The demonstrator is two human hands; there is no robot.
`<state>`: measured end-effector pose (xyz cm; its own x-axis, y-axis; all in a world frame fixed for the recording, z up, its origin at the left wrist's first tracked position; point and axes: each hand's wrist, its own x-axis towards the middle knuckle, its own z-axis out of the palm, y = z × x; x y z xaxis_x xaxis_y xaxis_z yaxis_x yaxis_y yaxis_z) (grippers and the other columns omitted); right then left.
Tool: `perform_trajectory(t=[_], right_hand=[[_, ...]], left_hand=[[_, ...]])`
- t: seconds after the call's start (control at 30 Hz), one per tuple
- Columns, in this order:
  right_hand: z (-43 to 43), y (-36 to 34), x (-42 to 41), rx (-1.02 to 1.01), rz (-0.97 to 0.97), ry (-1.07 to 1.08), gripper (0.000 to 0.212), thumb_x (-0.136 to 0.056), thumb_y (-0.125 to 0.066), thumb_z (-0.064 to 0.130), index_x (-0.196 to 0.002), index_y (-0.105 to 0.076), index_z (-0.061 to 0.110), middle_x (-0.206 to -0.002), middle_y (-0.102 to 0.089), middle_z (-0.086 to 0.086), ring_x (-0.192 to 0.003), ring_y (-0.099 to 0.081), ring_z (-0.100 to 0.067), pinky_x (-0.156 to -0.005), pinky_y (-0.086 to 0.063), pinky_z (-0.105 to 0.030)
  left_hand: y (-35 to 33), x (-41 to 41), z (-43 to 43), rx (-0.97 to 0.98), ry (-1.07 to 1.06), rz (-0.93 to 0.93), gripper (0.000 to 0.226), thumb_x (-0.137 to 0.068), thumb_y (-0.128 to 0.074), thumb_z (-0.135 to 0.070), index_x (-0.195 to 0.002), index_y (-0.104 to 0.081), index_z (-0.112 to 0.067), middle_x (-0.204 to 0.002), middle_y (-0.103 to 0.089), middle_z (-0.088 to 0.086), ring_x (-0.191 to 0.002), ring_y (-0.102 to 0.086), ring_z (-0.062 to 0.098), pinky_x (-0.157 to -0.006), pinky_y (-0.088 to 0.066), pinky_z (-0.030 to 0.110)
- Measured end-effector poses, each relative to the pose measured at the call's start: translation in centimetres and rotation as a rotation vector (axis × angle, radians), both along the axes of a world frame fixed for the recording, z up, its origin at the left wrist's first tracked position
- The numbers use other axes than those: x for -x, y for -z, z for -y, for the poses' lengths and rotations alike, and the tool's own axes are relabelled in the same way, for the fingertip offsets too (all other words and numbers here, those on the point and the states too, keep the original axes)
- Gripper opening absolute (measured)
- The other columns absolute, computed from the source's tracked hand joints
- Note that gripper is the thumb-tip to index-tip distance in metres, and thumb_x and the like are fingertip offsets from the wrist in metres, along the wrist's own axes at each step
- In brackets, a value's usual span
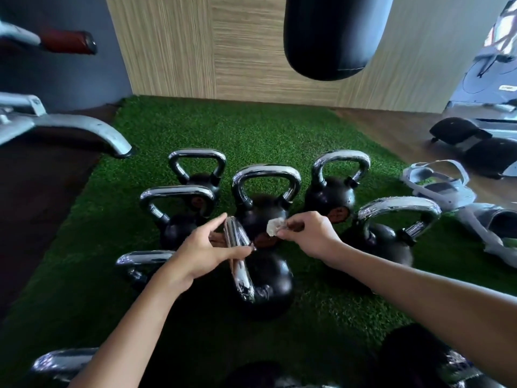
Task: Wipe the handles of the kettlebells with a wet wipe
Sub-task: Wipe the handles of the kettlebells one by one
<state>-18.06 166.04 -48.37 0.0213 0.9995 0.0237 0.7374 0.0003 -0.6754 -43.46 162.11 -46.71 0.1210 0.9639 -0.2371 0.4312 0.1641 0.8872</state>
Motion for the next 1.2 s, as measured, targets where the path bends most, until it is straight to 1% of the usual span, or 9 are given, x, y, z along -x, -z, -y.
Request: perform_trajectory(t=[0.13, 0.23, 0.43, 0.53, 0.63, 0.87, 1.0, 1.13, 1.2], right_hand=[[-1.3, 1.4, 4.2, 0.015, -0.046, -0.078, 0.027, -0.076, -0.087, 0.032, -0.101, -0.079, 0.025, -0.088, -0.077, 0.009, -0.083, -0.069, -0.001, -0.070, -0.049, -0.010], [-1.6, 2.4, 6.1, 0.020, -0.013, -0.149, 0.023, -0.075, -0.087, 0.031, -0.097, -0.080, 0.028, -0.084, -0.077, 0.011, -0.077, -0.068, 0.002, -0.068, -0.048, -0.011], [-1.5, 3.8, 7.5, 0.002, -0.096, -0.072, 0.019, -0.079, -0.085, 0.031, -0.097, -0.082, 0.027, -0.083, -0.078, 0.010, -0.075, -0.069, -0.001, -0.063, -0.050, -0.009], [-1.9, 3.0, 7.9, 0.018, -0.249, -0.032, 0.017, -0.077, -0.087, 0.030, -0.093, -0.083, 0.027, -0.078, -0.077, 0.012, -0.073, -0.070, 0.002, -0.066, -0.054, -0.015], [-2.3, 1.8, 8.5, -0.007, -0.350, -0.060, 0.013, -0.079, -0.085, 0.026, -0.091, -0.082, 0.029, -0.071, -0.075, 0.015, -0.058, -0.063, 0.011, -0.056, -0.044, -0.007], [-2.3, 2.1, 7.8, 0.154, -0.462, 0.001, 0.017, -0.080, -0.085, 0.026, -0.097, -0.082, 0.023, -0.081, -0.078, 0.007, -0.070, -0.067, -0.002, -0.070, -0.052, -0.022], [-1.6, 0.1, 8.5, 0.191, -0.614, -0.079, 0.018, -0.085, -0.080, 0.019, -0.103, -0.080, 0.017, -0.081, -0.077, 0.004, -0.060, -0.063, 0.002, -0.061, -0.049, -0.014], [1.6, -0.8, 8.3, 0.113, -0.476, -0.185, 0.018, -0.080, -0.084, 0.028, -0.098, -0.082, 0.029, -0.087, -0.078, 0.008, -0.078, -0.072, -0.005, -0.074, -0.057, -0.023], [2.8, -0.9, 8.1, 0.127, -0.423, -0.213, 0.014, -0.081, -0.083, 0.028, -0.095, -0.082, 0.031, -0.082, -0.078, 0.010, -0.068, -0.066, 0.002, -0.068, -0.050, -0.020]], left_hand=[[0.1, 2.6, 0.2, 0.054, 0.033, 0.064, 0.113, -0.056, -0.095, -0.044, -0.154, -0.039, -0.041, -0.118, -0.067, -0.007, -0.113, -0.061, 0.005, -0.104, -0.041, 0.027], [0.2, 3.7, 0.3, 0.071, 0.060, 0.116, 0.098, -0.072, -0.090, -0.030, -0.154, -0.036, -0.038, -0.117, -0.066, -0.010, -0.104, -0.061, -0.005, -0.084, -0.044, 0.010], [1.3, 4.2, -0.4, 0.102, 0.102, 0.241, 0.079, -0.088, -0.077, -0.011, -0.155, -0.038, -0.030, -0.121, -0.071, -0.002, -0.104, -0.069, 0.001, -0.085, -0.056, 0.018], [1.5, 3.4, -1.0, 0.085, 0.097, 0.262, 0.084, -0.085, -0.080, -0.015, -0.156, -0.038, -0.027, -0.119, -0.072, 0.000, -0.109, -0.070, 0.008, -0.097, -0.056, 0.027], [1.4, 3.3, -1.4, 0.085, 0.100, 0.277, 0.093, -0.073, -0.085, -0.025, -0.155, -0.040, -0.027, -0.119, -0.072, 0.005, -0.115, -0.069, 0.016, -0.104, -0.053, 0.034], [1.4, 2.8, -1.7, 0.060, 0.126, 0.255, 0.095, -0.071, -0.085, -0.028, -0.155, -0.040, -0.028, -0.117, -0.075, 0.004, -0.113, -0.070, 0.013, -0.101, -0.055, 0.032], [1.2, 2.7, -1.6, 0.069, 0.105, 0.293, 0.097, -0.066, -0.086, -0.030, -0.153, -0.042, -0.029, -0.116, -0.075, 0.006, -0.111, -0.070, 0.015, -0.099, -0.056, 0.032], [1.1, 3.1, -1.3, 0.052, 0.099, 0.271, 0.096, -0.065, -0.086, -0.029, -0.152, -0.045, -0.028, -0.104, -0.078, -0.003, -0.108, -0.071, 0.011, -0.107, -0.051, 0.035], [1.1, 3.3, -1.0, 0.042, 0.117, 0.259, 0.095, -0.068, -0.086, -0.029, -0.153, -0.043, -0.028, -0.107, -0.078, -0.003, -0.110, -0.070, 0.008, -0.113, -0.044, 0.036]])
